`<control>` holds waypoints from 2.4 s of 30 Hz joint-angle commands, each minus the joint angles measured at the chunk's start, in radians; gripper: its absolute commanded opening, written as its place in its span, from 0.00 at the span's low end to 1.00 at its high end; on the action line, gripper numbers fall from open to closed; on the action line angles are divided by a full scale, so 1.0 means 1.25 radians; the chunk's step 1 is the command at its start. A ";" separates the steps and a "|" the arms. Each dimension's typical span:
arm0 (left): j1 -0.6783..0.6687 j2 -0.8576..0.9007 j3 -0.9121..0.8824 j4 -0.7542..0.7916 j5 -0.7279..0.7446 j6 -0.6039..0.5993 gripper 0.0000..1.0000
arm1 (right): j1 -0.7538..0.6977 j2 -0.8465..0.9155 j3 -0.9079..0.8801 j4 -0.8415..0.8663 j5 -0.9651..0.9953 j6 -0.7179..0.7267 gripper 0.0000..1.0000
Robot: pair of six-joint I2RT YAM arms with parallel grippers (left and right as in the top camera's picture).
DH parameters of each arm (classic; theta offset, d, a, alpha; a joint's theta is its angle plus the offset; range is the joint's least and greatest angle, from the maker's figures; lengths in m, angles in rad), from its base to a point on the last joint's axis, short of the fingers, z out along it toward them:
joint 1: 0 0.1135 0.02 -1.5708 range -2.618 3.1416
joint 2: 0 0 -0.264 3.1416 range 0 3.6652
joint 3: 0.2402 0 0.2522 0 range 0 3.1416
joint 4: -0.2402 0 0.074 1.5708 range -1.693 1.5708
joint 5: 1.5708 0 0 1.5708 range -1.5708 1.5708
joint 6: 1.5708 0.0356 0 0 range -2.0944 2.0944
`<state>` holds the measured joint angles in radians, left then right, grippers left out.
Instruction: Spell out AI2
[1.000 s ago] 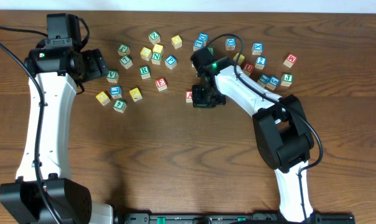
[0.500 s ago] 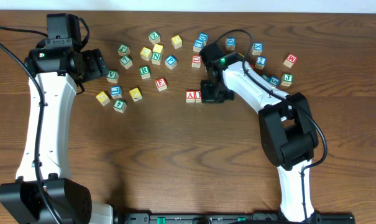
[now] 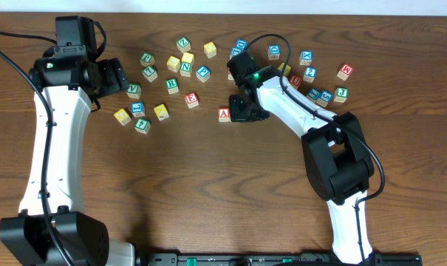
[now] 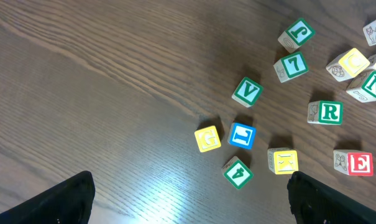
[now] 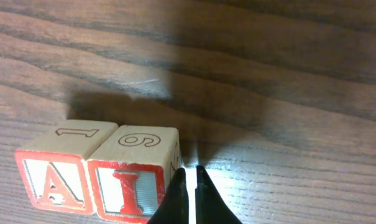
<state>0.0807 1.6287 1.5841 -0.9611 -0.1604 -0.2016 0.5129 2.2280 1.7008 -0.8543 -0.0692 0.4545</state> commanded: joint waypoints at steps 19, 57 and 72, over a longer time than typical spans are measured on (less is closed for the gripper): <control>0.003 -0.007 0.017 0.000 -0.007 0.008 0.98 | 0.027 -0.023 0.015 -0.002 0.005 0.010 0.01; 0.003 -0.007 0.017 0.000 -0.007 0.008 0.98 | -0.030 -0.130 0.033 -0.002 0.000 -0.042 0.08; 0.003 -0.007 0.017 0.000 -0.007 0.008 0.98 | -0.287 -0.201 0.038 0.096 0.044 -0.013 0.37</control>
<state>0.0807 1.6287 1.5841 -0.9615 -0.1604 -0.2016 0.1780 1.9324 1.7519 -0.7559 -0.0261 0.4118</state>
